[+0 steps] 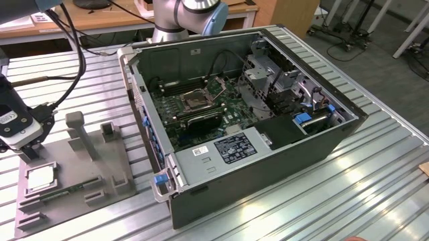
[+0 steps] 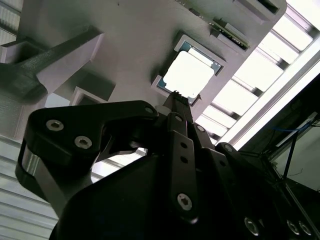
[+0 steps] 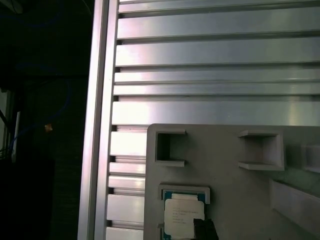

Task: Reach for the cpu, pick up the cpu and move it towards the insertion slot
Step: 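Reach for the cpu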

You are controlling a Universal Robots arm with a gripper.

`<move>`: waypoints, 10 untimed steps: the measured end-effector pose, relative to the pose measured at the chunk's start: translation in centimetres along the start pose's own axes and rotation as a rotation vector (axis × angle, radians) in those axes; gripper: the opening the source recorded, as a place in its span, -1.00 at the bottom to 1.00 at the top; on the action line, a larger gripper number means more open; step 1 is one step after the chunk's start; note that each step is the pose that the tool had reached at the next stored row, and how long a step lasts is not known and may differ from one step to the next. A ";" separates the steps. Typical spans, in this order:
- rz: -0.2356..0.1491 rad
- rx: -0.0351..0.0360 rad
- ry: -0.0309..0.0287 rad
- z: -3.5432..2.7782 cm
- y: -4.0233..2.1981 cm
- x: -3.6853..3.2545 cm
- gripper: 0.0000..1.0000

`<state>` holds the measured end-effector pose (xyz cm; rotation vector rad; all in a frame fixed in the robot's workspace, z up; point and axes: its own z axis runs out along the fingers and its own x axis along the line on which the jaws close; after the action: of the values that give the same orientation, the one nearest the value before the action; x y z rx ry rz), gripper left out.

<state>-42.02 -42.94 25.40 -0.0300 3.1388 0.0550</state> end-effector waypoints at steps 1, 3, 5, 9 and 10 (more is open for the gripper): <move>0.000 -0.0001 -0.0001 0.01 0.00 0.01 -0.80; 0.000 0.0000 -0.0001 0.03 -0.02 0.10 -0.80; 0.000 0.0000 -0.0003 0.07 -0.04 0.24 -0.80; 0.000 0.0000 -0.0008 0.24 -0.25 0.51 -0.80; 0.000 0.0000 -0.0009 0.29 -0.35 0.57 -0.80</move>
<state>-42.58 -43.28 25.10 -0.0301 3.1379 0.0550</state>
